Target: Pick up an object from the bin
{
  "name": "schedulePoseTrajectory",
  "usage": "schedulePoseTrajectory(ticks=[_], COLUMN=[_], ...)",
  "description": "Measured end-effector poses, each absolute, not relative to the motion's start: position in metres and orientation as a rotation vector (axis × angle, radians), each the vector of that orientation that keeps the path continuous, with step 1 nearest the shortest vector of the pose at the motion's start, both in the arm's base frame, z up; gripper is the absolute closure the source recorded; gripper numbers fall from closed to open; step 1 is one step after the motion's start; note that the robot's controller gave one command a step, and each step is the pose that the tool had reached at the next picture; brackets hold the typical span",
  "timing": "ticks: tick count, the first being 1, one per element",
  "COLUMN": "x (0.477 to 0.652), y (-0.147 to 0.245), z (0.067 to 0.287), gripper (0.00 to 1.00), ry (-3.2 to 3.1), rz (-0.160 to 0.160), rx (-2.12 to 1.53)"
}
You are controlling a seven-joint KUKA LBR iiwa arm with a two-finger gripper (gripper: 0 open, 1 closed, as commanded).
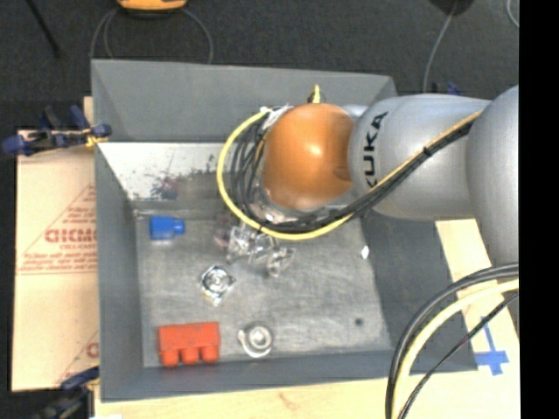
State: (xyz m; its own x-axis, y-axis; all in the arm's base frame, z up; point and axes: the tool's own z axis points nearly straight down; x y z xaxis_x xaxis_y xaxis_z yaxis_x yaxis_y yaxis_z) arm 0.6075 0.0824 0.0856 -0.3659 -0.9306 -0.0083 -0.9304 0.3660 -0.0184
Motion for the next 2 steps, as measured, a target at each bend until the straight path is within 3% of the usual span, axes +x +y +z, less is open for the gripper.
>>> schedulePoseTrajectory(ticks=[1, 2], x=[0.61, 0.612], y=[0.082, 0.081], z=[0.102, 0.163], gripper=[1.0, 1.0], ry=[2.596, 2.599], rz=[-0.005, -0.007], rx=[-1.757, -1.748])
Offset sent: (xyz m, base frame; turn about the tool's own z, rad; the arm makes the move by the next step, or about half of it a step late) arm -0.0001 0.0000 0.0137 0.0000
